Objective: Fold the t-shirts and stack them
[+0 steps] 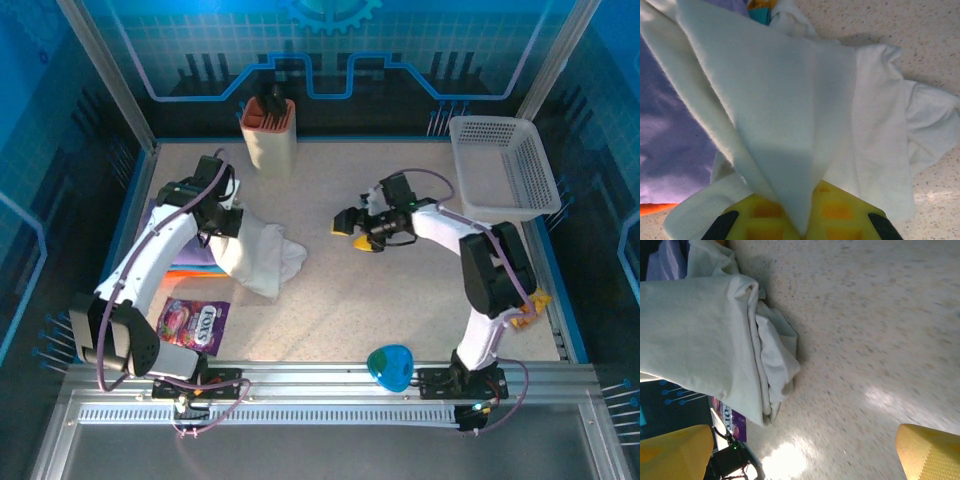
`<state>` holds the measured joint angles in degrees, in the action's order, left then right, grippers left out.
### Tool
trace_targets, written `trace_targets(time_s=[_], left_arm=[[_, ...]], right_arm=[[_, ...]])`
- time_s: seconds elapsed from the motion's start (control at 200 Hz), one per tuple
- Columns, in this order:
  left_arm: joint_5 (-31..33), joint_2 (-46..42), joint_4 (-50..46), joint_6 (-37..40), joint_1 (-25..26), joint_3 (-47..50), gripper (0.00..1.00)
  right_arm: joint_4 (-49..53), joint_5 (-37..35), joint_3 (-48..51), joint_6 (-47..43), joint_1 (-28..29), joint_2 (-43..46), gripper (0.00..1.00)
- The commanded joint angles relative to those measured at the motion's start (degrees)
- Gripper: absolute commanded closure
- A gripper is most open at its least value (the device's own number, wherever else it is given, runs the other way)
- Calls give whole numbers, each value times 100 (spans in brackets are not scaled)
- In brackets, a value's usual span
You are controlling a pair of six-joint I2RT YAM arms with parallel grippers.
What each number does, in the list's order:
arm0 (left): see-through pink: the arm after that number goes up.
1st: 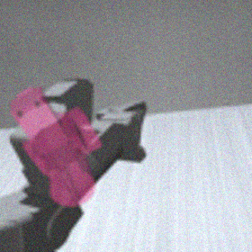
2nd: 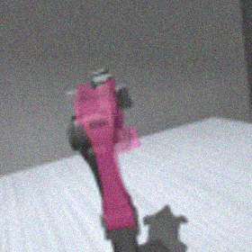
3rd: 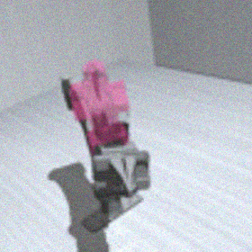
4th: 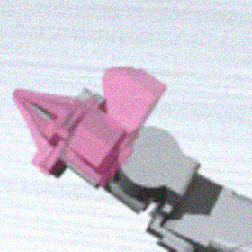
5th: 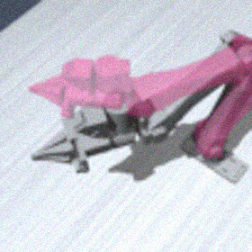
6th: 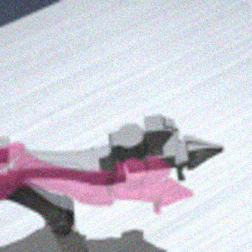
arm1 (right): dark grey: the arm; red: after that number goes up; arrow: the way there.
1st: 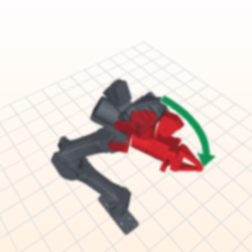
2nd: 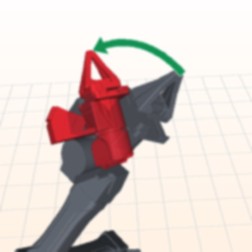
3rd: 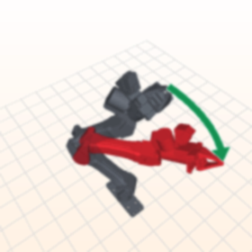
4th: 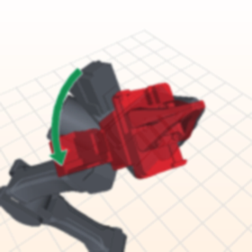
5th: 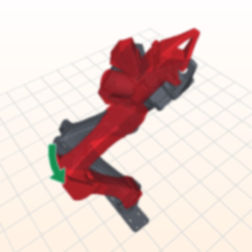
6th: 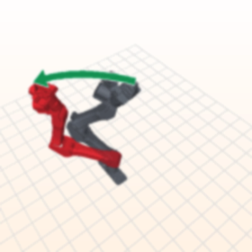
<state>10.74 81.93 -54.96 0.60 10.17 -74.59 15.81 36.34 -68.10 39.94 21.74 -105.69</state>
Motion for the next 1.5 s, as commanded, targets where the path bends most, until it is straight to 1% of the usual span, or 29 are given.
trace_targets(time_s=[0.0,0.17,0.35,0.475,0.555,0.605,0.635,0.685,0.825,0.916,0.996,1.026,1.056,1.071,1.176,1.236,1.246,1.306,1.396,1.496], left_arm=[[44,122,123,46,-125,192,100],[91,238,141,-87,-224,313,100],[382,367,26,-379,-322,334,100],[432,463,-78,-551,-391,345,84],[476,497,-126,-620,-433,351,66],[510,497,-155,-667,-463,362,56],[521,495,-176,-699,-480,365,51],[511,488,-208,-733,-511,370,47],[450,441,-350,-814,-534,336,44],[480,324,-444,-829,-534,329,40],[468,212,-466,-831,-534,316,35],[464,180,-478,-827,-534,308,33],[450,150,-501,-825,-534,293,31],[453,141,-500,-829,-540,288,30],[439,101,-583,-814,-552,253,27],[416,50,-606,-821,-560,273,27],[408,44,-604,-817,-565,277,26],[381,-22,-589,-826,-569,321,26],[304,-101,-586,-847,-578,347,25],[102,-134,-581,-884,-587,297,25]], right_arm=[[-11,-261,-467,272,454,-447,5],[321,-616,-1266,474,1021,-1138,5],[645,-1015,-1984,600,1496,-1722,5],[1067,-1482,-2456,660,1755,-2046,5],[1200,-1646,-2660,742,1890,-2215,6],[1261,-1728,-2782,796,1971,-2315,8],[1311,-1768,-2861,820,2017,-2373,9],[1392,-1860,-2985,843,2081,-2468,12],[1442,-2055,-3197,942,2272,-2667,23],[1492,-2197,-3321,979,2383,-2729,28],[1491,-2269,-3359,1006,2414,-2946,37],[1473,-2293,-3367,1004,2414,-2975,44],[1484,-2342,-3355,988,2410,-2984,49],[1467,-2373,-3352,970,2405,-2979,54],[1436,-2552,-3214,801,2340,-2854,70],[1407,-2607,-3070,593,2247,-2784,84],[1389,-2599,-3041,538,2225,-2664,87],[1341,-2430,-2889,243,2050,-2459,100],[1271,-2212,-2516,-209,1719,-2085,100],[1308,-1618,-2221,-878,1277,-1692,100]])
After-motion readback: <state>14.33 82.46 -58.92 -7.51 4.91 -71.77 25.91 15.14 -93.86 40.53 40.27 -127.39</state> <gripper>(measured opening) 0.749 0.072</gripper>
